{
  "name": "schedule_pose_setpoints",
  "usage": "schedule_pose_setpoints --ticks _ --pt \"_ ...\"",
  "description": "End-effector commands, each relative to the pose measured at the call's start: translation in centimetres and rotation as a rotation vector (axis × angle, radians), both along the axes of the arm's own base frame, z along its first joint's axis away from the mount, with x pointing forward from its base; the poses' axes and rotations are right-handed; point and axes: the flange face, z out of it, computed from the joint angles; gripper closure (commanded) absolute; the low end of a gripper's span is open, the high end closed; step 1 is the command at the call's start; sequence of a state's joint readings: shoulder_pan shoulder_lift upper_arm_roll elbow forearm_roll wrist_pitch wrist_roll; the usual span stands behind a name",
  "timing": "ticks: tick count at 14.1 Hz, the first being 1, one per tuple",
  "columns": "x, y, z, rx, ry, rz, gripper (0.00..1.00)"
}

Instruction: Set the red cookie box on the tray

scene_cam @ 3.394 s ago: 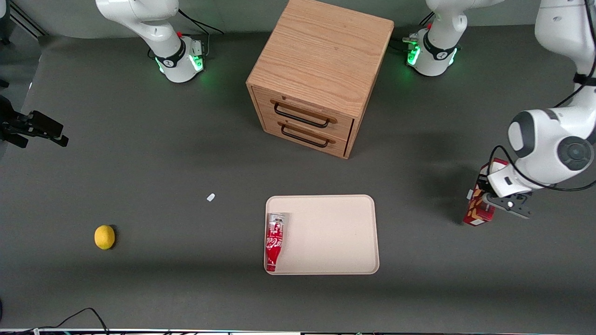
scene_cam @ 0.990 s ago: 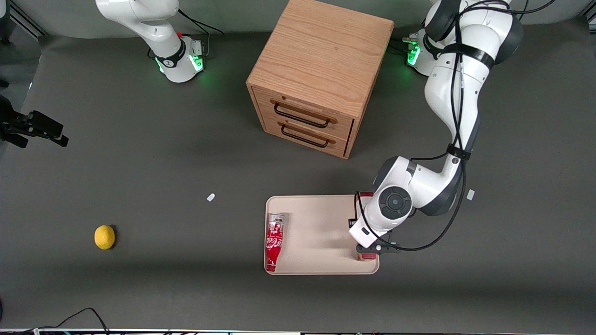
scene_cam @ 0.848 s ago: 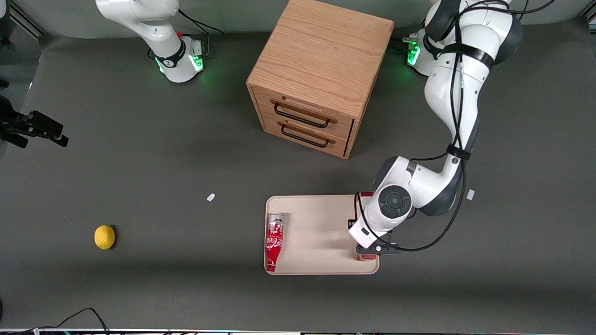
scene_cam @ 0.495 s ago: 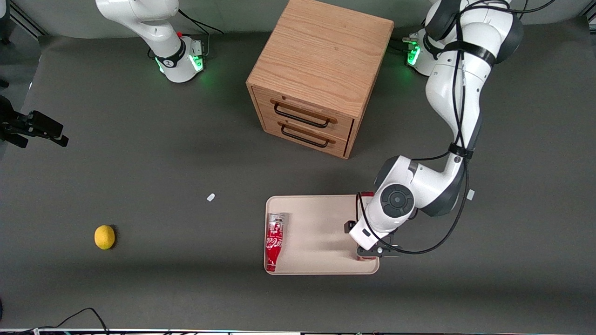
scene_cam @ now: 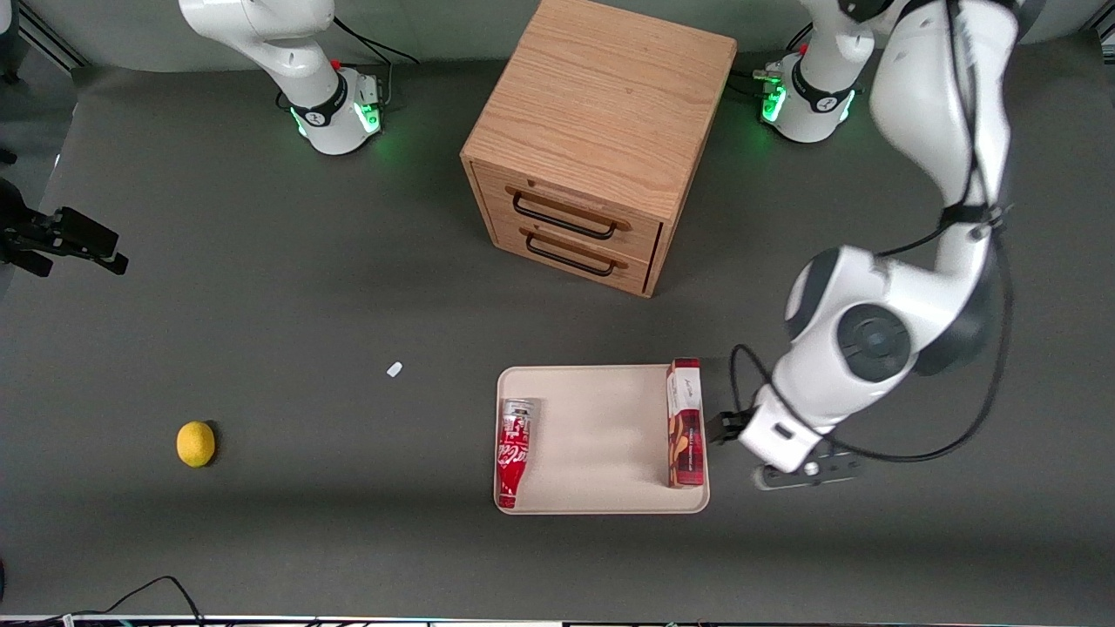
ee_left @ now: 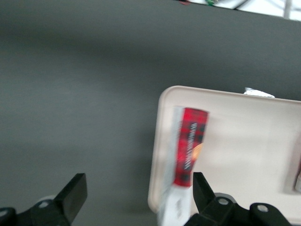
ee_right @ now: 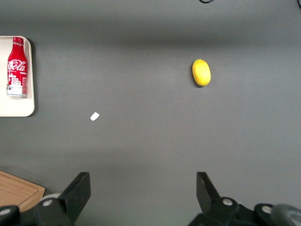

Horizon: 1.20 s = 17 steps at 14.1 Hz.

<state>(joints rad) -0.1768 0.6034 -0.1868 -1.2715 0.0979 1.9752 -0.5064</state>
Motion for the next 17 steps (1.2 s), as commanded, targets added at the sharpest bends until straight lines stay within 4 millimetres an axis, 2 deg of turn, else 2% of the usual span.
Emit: schedule_pose_setpoints --ticks 1,4,7,8,11,14,17 --pt "-4.1 5.9 5.7 0.041 0.048 -0.035 0.0" --pt "-7.3 13.1 10.4 0.031 0.074 -0.086 0.0" --pt "-11.8 17.9 13.6 0.062 0.07 -0.1 0.0" --pt "-13.3 18.9 14.4 0.071 0.08 -0.12 0.0" --pt "-16.2 20.8 17.9 0.087 0.075 -0.12 0.0" --pt "-17.7 21.7 20.1 0.047 0.059 -0.157 0.0" --pt "-18.3 21.9 20.8 0.045 0.065 -0.152 0.0"
